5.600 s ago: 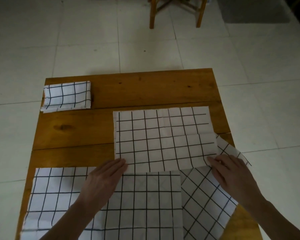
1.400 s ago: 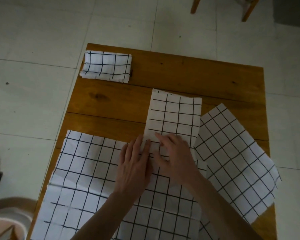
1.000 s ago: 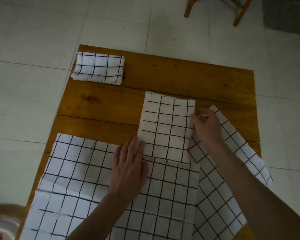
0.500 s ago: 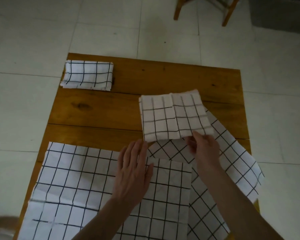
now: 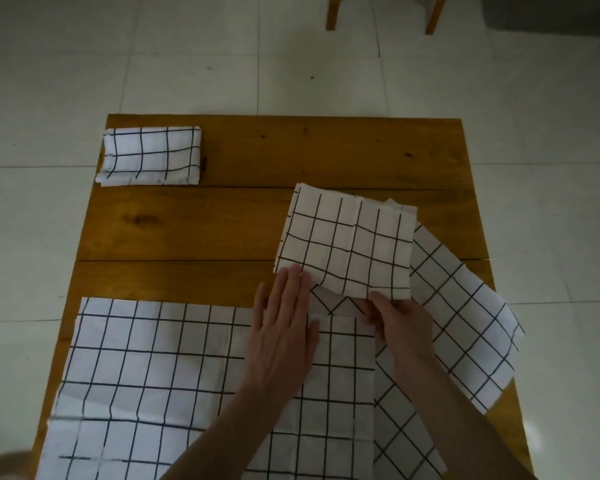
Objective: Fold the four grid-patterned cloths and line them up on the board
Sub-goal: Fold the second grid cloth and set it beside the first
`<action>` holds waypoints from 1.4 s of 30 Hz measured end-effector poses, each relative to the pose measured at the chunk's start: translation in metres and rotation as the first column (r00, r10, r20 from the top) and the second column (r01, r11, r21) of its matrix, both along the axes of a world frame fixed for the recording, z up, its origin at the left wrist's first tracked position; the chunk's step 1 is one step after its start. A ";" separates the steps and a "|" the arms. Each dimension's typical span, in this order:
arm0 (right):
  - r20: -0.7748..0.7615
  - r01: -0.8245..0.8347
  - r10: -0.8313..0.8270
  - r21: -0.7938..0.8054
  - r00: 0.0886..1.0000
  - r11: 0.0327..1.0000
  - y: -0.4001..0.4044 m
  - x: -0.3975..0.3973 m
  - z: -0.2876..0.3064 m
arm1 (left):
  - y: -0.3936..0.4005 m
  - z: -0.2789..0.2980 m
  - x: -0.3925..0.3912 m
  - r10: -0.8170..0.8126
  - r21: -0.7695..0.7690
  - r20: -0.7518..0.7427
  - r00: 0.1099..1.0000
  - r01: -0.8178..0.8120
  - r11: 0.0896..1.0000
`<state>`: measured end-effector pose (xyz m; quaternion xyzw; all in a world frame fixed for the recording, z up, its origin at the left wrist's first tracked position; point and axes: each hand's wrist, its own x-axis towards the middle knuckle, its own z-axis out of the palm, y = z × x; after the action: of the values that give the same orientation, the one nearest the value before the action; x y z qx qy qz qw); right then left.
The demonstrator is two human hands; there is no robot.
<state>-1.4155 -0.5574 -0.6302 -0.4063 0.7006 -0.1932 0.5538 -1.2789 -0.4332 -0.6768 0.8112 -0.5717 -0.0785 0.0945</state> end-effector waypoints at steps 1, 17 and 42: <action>0.001 0.018 -0.018 0.014 1.000 1.000 -0.001 -0.002 0.001 | -0.001 0.000 0.000 0.005 0.010 -0.001 1.000 -0.005 1.000; -0.070 -0.030 0.026 -0.062 0.997 0.998 -0.009 -0.024 -0.007 | 0.019 -0.002 0.020 -0.031 0.096 0.026 0.999 0.028 0.995; -0.837 -0.984 0.522 -0.097 0.162 0.149 0.027 -0.041 -0.042 | 0.014 -0.010 0.037 -0.129 0.132 0.015 0.992 0.125 0.983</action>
<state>-1.4568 -0.5308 -0.6717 -0.9199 0.3701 0.0701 0.1088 -1.2414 -0.4192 -0.6865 0.7784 -0.6170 -0.1120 0.0293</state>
